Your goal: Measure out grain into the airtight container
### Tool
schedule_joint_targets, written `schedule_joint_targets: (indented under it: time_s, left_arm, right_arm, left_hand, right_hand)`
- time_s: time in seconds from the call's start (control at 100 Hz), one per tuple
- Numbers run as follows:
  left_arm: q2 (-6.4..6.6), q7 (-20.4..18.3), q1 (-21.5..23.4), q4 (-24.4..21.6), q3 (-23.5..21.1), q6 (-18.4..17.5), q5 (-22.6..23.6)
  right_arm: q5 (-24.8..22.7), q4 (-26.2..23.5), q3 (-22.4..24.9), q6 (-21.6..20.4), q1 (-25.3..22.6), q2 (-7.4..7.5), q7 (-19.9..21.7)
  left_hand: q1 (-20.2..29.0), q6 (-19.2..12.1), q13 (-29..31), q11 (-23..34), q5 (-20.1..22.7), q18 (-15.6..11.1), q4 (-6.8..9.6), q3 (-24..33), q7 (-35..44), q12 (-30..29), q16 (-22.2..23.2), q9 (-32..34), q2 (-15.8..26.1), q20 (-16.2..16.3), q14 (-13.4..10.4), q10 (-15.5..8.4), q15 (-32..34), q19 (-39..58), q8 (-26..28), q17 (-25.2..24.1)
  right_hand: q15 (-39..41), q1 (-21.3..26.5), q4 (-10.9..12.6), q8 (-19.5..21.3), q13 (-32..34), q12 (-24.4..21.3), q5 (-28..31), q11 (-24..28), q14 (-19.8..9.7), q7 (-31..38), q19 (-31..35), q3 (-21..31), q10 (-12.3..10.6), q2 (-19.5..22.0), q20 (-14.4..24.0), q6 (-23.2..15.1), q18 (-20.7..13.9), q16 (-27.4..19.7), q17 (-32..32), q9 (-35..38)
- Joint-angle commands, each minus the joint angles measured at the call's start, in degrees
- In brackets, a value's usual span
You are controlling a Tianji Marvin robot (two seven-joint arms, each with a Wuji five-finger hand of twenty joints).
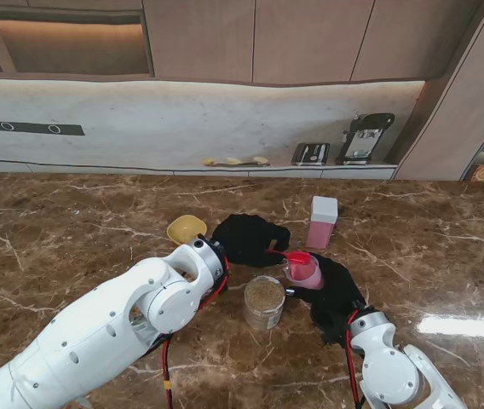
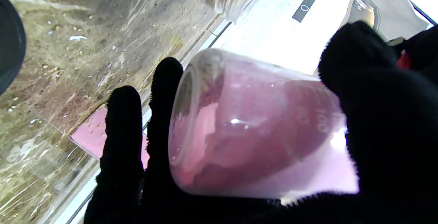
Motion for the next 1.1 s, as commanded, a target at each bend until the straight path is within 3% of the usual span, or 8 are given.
schedule_joint_targets:
  time_s: [0.0,0.24,0.43,0.76,0.93,1.09]
  left_arm:
    - [-0.65,-0.3,0.9,0.2,-0.5,1.0,-0.4]
    - [-1.40,-0.9,3.4,-0.9,-3.8,4.8,-8.2]
    - [-1.40,-1.3,5.8,-2.2,-7.7,7.3,-11.5]
    - [0.47,-6.8,9.1,-4.4,-18.1,11.6,-10.7]
    - [1.67,-11.8,8.2,-3.1,-22.5,14.0,-9.0]
    - [2.69,-16.6,5.9,0.1,-23.9,16.2,-7.7]
  right_arm:
    - [0.3,0.0,0.3,0.2,-0.6,-0.19,0.5]
    - [0.2,-0.2,0.6,0.2,-0.8,-0.25,0.3]
    - [0.2,-0.3,1.2,0.1,-0.9,-0.25,0.2]
    - [0.2,0.0,2.4,-0.4,-0.8,-0.28,0.1]
    - [0.3,0.3,2.9,-0.6,-0.6,-0.39,-0.2]
    - [0.1,0.4,3.1,-0.6,-0.6,-0.46,-0.6]
  left_hand:
    - [2.1,-6.2,1.8,1.1,0.7,0.1,0.24,5.2,2.5,0.8,0.0,4.5,1.4,-0.2,-1.9,-0.7,5.2,4.3,1.6,0.9]
    - [2.5,-5.8,1.8,1.1,0.8,0.7,0.27,5.1,2.6,0.8,0.1,4.5,1.3,-0.1,-1.4,-0.3,5.2,4.4,1.5,0.7]
    - [2.9,-5.3,1.8,1.1,0.9,1.3,0.36,4.8,2.6,0.9,0.1,4.5,1.4,0.1,-1.0,0.0,5.2,4.5,1.3,0.5]
    - [3.5,-4.9,1.8,1.1,0.8,1.8,0.48,4.1,2.4,1.0,0.2,4.2,1.8,0.3,-0.7,0.4,5.2,4.5,1.2,-0.3]
    - [3.8,-4.6,1.8,1.1,0.5,1.9,0.58,3.5,2.3,1.1,0.3,4.1,2.1,0.4,-0.7,0.4,5.2,4.6,1.2,-0.5]
    - [4.4,-4.5,1.8,1.3,0.3,2.1,0.89,2.4,2.4,1.3,0.3,3.9,2.4,0.8,-0.6,0.5,5.1,4.7,1.2,-0.5]
  right_hand:
    - [0.6,7.6,-2.3,-0.1,0.7,-0.1,5.3,1.3,-2.4,5.9,-0.5,10.3,-3.1,9.0,-0.4,-7.2,-0.4,-0.8,-0.5,2.3]
    - [0.6,7.6,-2.3,-0.1,0.7,-0.2,5.4,1.3,-2.4,5.9,-0.6,10.3,-3.1,9.0,-0.4,-7.2,-0.3,-0.9,-0.5,2.3]
    - [0.5,7.5,-2.3,-0.2,0.6,-0.2,5.3,1.3,-2.4,5.8,-0.6,10.3,-3.1,9.0,-0.4,-7.2,-0.3,-0.9,-0.5,2.3]
    - [0.5,7.5,-2.3,-0.1,0.6,-0.2,5.4,1.2,-2.3,5.9,-0.6,10.3,-3.1,9.1,-0.4,-7.2,-0.3,-0.9,-0.5,2.3]
    - [0.5,7.5,-2.3,-0.2,0.7,-0.2,5.4,1.2,-2.3,5.9,-0.6,10.3,-3.1,9.0,-0.4,-7.3,-0.3,-0.9,-0.5,2.4]
    - [0.5,7.5,-2.3,-0.2,0.6,-0.2,5.5,1.2,-2.4,5.9,-0.6,10.3,-3.1,9.0,-0.4,-7.3,-0.4,-0.9,-0.5,2.3]
